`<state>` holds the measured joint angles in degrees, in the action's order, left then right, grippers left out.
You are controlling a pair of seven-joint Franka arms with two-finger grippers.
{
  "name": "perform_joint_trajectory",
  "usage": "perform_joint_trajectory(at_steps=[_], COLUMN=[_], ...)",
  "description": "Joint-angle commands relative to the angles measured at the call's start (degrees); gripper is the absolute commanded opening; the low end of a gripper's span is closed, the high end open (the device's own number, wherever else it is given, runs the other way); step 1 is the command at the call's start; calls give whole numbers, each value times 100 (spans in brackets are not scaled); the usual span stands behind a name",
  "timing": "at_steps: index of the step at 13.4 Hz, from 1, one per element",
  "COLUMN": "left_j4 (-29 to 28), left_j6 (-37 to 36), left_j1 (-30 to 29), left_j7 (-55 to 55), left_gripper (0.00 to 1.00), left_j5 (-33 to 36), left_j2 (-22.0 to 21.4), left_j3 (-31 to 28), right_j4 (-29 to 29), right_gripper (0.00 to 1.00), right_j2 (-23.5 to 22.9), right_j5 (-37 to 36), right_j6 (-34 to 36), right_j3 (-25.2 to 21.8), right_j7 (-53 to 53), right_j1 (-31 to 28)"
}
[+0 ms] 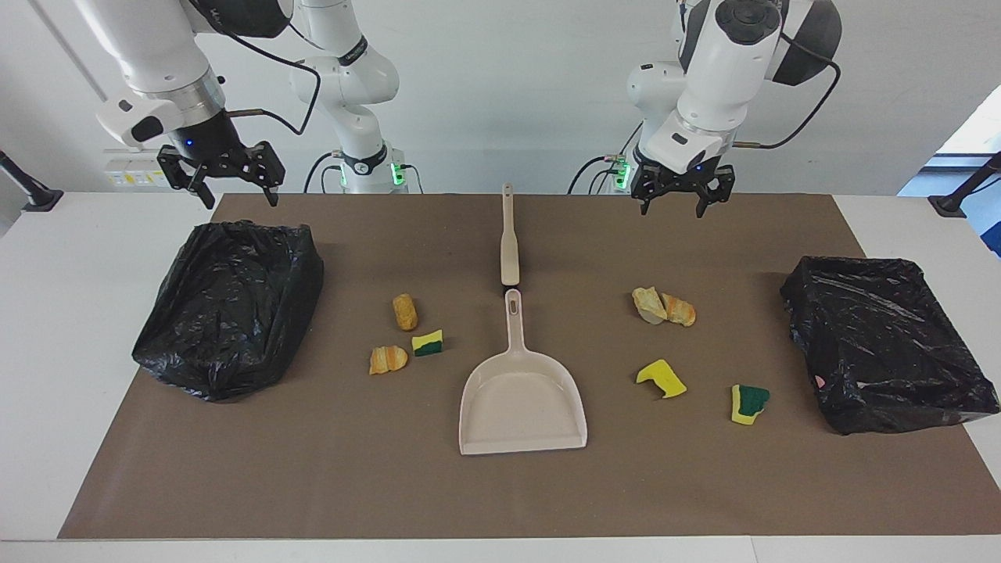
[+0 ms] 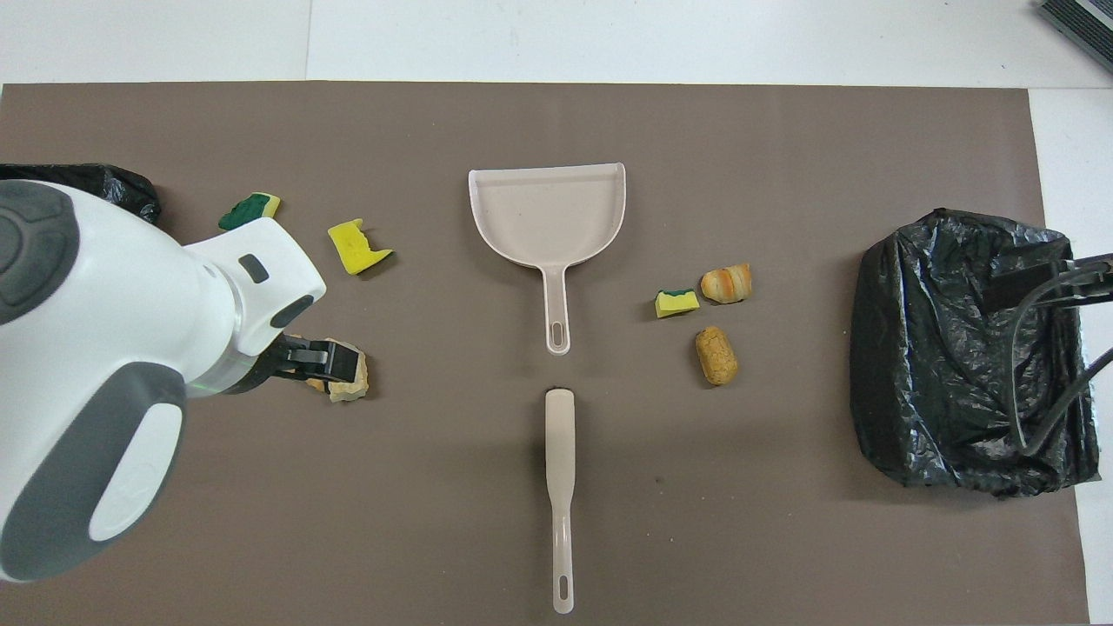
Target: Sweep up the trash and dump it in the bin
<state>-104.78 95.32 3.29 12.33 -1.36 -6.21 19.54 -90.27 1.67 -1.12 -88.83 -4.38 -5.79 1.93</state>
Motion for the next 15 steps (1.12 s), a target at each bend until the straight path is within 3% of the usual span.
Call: perform_joint_trajectory(at_steps=[1,6,10,15], left_j4=[-604,-939,-1439,-1966], left_j6=[381,654,1224,1926], left_j1=[-22,-22,-22,-4], left_j7=[85,383,1147,1868], left_gripper=[100,100,100,100], left_j5=[-242,-576,-576,-620], left_j2=[-397,-503,-504,-355], left_j3=[225,709,1437,2123], right_j4=[-35,-78,-912,-975], right_gripper=[100,100,100,100], right_j2=[52,70,421,229], right_j5=[16,7,33,-2], right_j6=[41,15,-477,-784], right_j3=[16,42,51,60], right_j7=[-133,-133,-142,-115], right_j1=[-52,-8,-17,-17])
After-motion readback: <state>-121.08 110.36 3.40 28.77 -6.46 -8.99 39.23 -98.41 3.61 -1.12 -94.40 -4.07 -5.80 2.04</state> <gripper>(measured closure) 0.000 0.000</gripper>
